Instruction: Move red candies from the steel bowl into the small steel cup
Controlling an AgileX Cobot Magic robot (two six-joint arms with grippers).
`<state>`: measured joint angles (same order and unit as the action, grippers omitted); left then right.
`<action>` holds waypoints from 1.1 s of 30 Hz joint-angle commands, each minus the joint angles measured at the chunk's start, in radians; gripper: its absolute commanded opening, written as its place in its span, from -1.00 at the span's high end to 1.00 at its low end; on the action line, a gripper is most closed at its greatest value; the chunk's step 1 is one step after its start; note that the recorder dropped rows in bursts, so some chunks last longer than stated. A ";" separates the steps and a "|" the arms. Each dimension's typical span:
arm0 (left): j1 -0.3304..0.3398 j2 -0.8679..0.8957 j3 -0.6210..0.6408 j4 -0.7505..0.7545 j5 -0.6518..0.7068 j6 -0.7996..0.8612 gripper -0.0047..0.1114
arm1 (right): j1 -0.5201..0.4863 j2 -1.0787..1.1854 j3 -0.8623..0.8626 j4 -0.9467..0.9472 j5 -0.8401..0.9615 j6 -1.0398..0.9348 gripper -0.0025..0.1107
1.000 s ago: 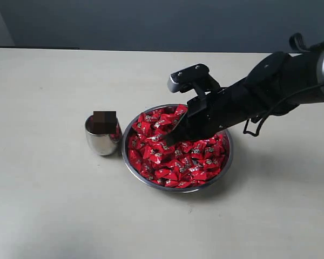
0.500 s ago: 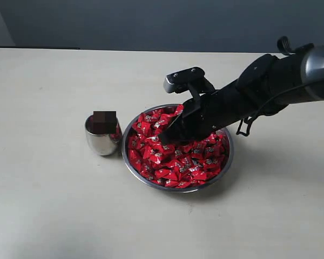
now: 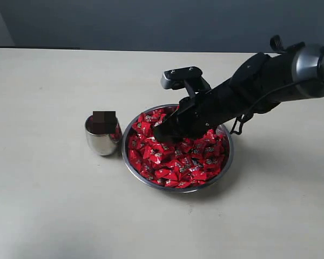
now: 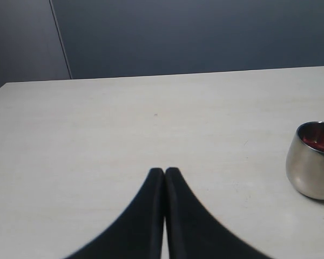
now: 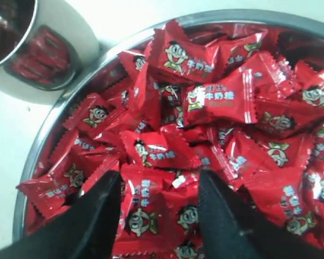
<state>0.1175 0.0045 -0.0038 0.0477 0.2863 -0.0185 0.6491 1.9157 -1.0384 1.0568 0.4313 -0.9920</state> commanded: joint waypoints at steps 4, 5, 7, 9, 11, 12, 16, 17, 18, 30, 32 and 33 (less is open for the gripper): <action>0.001 -0.004 0.004 -0.002 -0.002 -0.001 0.91 | 0.021 0.037 -0.024 -0.044 -0.041 0.029 0.17; 0.001 -0.004 0.004 -0.002 -0.002 -0.001 0.91 | 0.021 0.041 -0.022 -0.066 -0.047 0.047 0.17; 0.001 -0.004 0.004 -0.002 -0.002 -0.001 0.91 | 0.021 0.052 -0.022 -0.102 -0.049 0.065 0.17; 0.001 -0.004 0.004 -0.002 -0.002 -0.001 0.91 | 0.021 0.066 -0.022 -0.174 -0.052 0.132 0.17; 0.001 -0.004 0.004 -0.002 -0.002 -0.001 0.91 | 0.021 0.064 -0.022 -0.239 -0.057 0.183 0.17; 0.001 -0.004 0.004 -0.002 -0.002 -0.001 0.91 | 0.021 0.064 -0.022 -0.253 -0.057 0.190 0.17; 0.001 -0.004 0.004 -0.002 -0.002 -0.001 0.91 | 0.021 0.064 -0.022 -0.354 -0.034 0.264 0.17; 0.001 -0.004 0.004 -0.002 -0.002 -0.001 0.91 | 0.021 0.064 -0.022 -0.381 -0.031 0.290 0.17; 0.001 -0.004 0.004 -0.002 -0.002 -0.001 0.91 | 0.021 0.064 -0.022 -0.404 -0.031 0.317 0.20; 0.001 -0.004 0.004 -0.002 -0.002 -0.001 0.91 | 0.021 0.064 -0.022 -0.406 -0.031 0.321 0.55; 0.001 -0.004 0.004 -0.002 -0.002 -0.001 0.91 | 0.021 0.064 -0.022 -0.406 -0.031 0.321 0.55; 0.001 -0.004 0.004 -0.002 -0.002 -0.001 0.91 | 0.021 0.063 -0.022 -0.406 -0.031 0.321 0.55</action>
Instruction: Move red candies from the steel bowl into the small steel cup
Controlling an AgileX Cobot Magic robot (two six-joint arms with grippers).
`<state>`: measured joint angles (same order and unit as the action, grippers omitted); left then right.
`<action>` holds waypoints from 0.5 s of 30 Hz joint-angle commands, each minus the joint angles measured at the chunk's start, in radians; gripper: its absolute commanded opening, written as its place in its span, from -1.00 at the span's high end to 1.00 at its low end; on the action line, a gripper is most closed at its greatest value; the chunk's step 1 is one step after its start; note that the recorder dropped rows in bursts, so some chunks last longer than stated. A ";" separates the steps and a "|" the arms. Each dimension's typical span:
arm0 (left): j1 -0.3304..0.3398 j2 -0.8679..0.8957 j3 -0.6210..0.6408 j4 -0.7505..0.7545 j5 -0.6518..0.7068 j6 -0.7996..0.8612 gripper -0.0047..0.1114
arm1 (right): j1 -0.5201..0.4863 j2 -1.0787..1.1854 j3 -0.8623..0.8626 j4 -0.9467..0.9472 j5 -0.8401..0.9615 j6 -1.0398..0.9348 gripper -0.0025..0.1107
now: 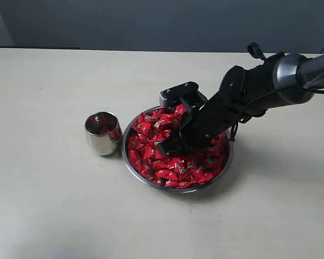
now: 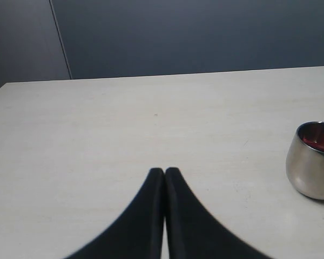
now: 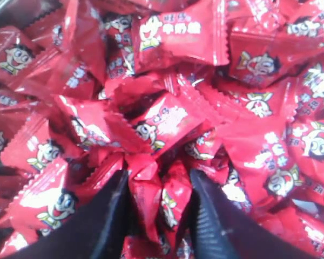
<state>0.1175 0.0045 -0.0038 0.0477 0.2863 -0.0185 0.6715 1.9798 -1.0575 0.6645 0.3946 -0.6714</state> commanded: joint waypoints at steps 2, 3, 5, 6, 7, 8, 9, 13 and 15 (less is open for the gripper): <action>0.001 -0.004 0.004 -0.002 -0.002 -0.001 0.91 | -0.001 -0.008 -0.003 -0.014 0.005 0.000 0.55; 0.001 -0.004 0.004 -0.002 -0.002 -0.001 0.91 | -0.001 -0.012 -0.003 -0.014 0.005 0.000 0.55; 0.001 -0.004 0.004 -0.002 -0.002 -0.001 0.91 | -0.001 -0.017 -0.003 -0.014 -0.001 0.000 0.55; 0.001 -0.004 0.004 -0.002 -0.002 -0.001 0.91 | -0.001 -0.017 -0.003 -0.014 -0.001 0.000 0.55; 0.001 -0.004 0.004 -0.002 -0.002 -0.001 0.91 | -0.001 -0.017 -0.003 -0.014 -0.001 0.000 0.55; 0.001 -0.004 0.004 -0.002 -0.002 -0.001 0.91 | -0.001 -0.017 -0.003 -0.014 0.002 0.000 0.55; 0.001 -0.004 0.004 -0.002 -0.002 -0.001 0.91 | -0.001 -0.017 -0.003 -0.014 0.008 0.000 0.55; 0.001 -0.004 0.004 -0.002 -0.002 -0.001 0.91 | -0.001 -0.017 -0.005 -0.014 0.021 -0.002 0.27; 0.001 -0.004 0.004 -0.002 -0.002 -0.001 0.91 | -0.001 -0.017 -0.005 -0.014 0.021 -0.002 0.09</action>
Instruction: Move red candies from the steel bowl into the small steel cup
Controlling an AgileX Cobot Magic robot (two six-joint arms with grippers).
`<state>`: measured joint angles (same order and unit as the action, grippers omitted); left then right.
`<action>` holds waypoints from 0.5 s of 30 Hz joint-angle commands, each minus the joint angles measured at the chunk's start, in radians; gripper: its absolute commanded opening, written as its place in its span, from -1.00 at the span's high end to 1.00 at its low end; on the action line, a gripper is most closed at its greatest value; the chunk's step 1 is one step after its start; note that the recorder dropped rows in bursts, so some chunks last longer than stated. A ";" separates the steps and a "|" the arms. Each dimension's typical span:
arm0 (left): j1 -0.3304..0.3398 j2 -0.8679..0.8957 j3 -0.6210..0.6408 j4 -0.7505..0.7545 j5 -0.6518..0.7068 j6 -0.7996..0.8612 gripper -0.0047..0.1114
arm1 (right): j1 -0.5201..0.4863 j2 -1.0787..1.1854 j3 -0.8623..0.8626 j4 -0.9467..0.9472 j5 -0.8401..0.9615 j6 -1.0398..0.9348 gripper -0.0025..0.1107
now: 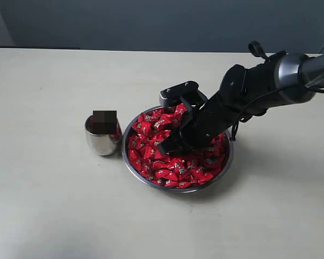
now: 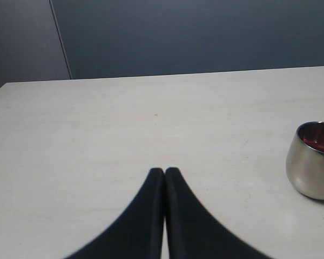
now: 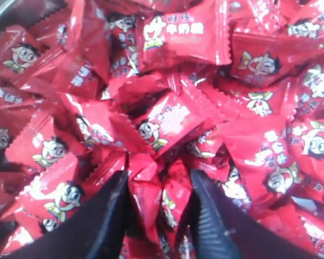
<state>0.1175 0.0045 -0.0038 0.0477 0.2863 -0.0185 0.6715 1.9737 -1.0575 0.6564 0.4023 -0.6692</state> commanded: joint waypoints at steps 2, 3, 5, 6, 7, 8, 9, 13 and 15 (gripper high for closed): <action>0.001 -0.004 0.004 -0.002 -0.002 -0.001 0.91 | -0.001 -0.012 -0.005 -0.002 0.013 -0.002 0.07; 0.001 -0.004 0.004 -0.002 -0.002 -0.001 0.91 | -0.001 -0.015 -0.005 -0.003 0.013 -0.002 0.09; 0.001 -0.004 0.004 -0.002 -0.002 -0.001 0.91 | -0.001 -0.020 -0.012 -0.003 0.019 -0.002 0.12; 0.001 -0.004 0.004 -0.002 -0.002 -0.001 0.91 | -0.001 -0.025 -0.021 -0.005 0.031 -0.002 0.12; 0.001 -0.004 0.004 -0.002 -0.002 -0.001 0.91 | -0.001 -0.029 -0.029 -0.005 0.046 -0.002 0.12; 0.001 -0.004 0.004 -0.002 -0.002 -0.001 0.91 | -0.001 -0.034 -0.042 -0.005 0.059 -0.002 0.12; 0.001 -0.004 0.004 -0.002 -0.002 -0.001 0.91 | -0.001 -0.039 -0.055 -0.005 0.075 -0.002 0.12; 0.001 -0.004 0.004 -0.002 -0.002 -0.001 0.91 | -0.001 -0.049 -0.093 -0.016 0.106 0.020 0.12; 0.001 -0.004 0.004 -0.002 -0.002 -0.001 0.91 | -0.001 -0.049 -0.095 -0.029 0.110 0.020 0.12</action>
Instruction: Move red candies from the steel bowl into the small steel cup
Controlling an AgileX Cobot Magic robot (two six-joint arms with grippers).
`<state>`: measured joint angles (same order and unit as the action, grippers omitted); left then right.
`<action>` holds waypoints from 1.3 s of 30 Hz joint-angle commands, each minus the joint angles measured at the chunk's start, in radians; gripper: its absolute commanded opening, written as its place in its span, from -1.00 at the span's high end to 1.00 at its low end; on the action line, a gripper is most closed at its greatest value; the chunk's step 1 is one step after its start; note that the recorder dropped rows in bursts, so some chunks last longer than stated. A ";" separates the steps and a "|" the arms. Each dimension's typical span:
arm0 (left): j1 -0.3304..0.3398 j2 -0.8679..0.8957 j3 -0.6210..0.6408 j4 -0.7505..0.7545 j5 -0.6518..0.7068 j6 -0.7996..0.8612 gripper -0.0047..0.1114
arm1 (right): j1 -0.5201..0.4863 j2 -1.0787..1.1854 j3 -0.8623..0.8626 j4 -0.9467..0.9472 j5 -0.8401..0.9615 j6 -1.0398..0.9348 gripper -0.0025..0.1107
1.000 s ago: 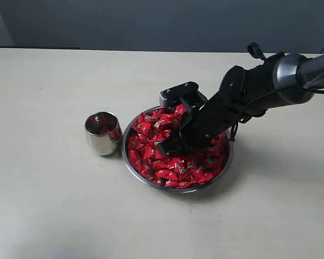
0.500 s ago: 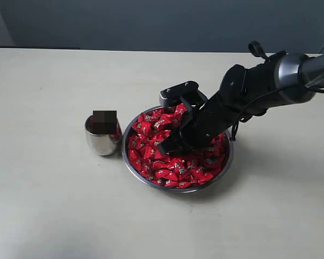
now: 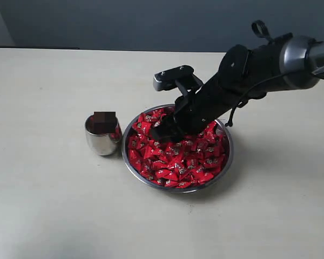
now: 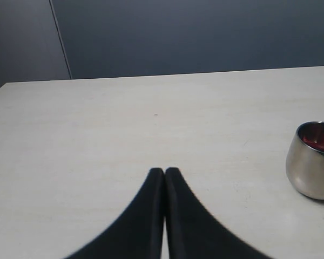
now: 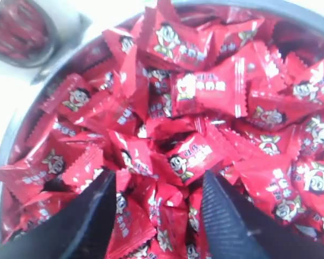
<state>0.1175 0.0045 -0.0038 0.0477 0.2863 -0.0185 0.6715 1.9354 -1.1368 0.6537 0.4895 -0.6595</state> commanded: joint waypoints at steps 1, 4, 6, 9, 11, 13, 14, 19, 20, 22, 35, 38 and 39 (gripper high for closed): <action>0.001 -0.004 0.004 -0.002 -0.002 -0.001 0.91 | -0.001 -0.010 -0.016 -0.029 0.023 0.012 0.12; 0.001 -0.004 0.004 -0.002 -0.002 -0.001 0.91 | -0.001 -0.010 -0.016 -0.059 0.029 0.036 0.12; 0.001 -0.004 0.004 -0.002 -0.002 -0.001 0.91 | -0.001 -0.010 -0.016 -0.062 0.034 0.036 0.12; 0.001 -0.004 0.004 -0.002 -0.002 -0.001 0.91 | -0.001 -0.010 -0.016 -0.062 0.034 0.036 0.12; 0.001 -0.004 0.004 -0.002 -0.002 -0.001 0.91 | -0.001 -0.010 -0.016 -0.062 0.034 0.036 0.12; 0.001 -0.004 0.004 -0.002 -0.002 -0.001 0.91 | -0.001 -0.008 -0.016 -0.066 0.033 0.036 0.12; 0.001 -0.004 0.004 -0.002 -0.002 -0.001 0.91 | -0.001 -0.008 -0.016 -0.069 0.033 0.036 0.12; 0.001 -0.004 0.004 -0.002 -0.002 -0.001 0.91 | -0.001 0.003 -0.016 -0.069 0.033 0.036 0.12; 0.001 -0.004 0.004 -0.002 -0.002 -0.001 0.91 | -0.001 0.005 -0.016 -0.069 0.033 0.036 0.12; 0.001 -0.004 0.004 -0.002 -0.002 -0.001 0.91 | -0.001 0.010 -0.016 -0.069 0.033 0.036 0.12; 0.001 -0.004 0.004 -0.002 -0.002 -0.001 0.91 | -0.001 0.013 -0.016 -0.088 0.054 0.036 0.12; 0.001 -0.004 0.004 -0.002 -0.002 -0.001 0.91 | -0.001 0.032 -0.016 -0.092 0.064 0.042 0.12; 0.001 -0.004 0.004 -0.002 -0.002 -0.001 0.91 | -0.001 0.044 -0.016 -0.092 0.068 0.042 0.12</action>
<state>0.1175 0.0045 -0.0038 0.0477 0.2863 -0.0185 0.6715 1.9649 -1.1483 0.5740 0.5477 -0.6197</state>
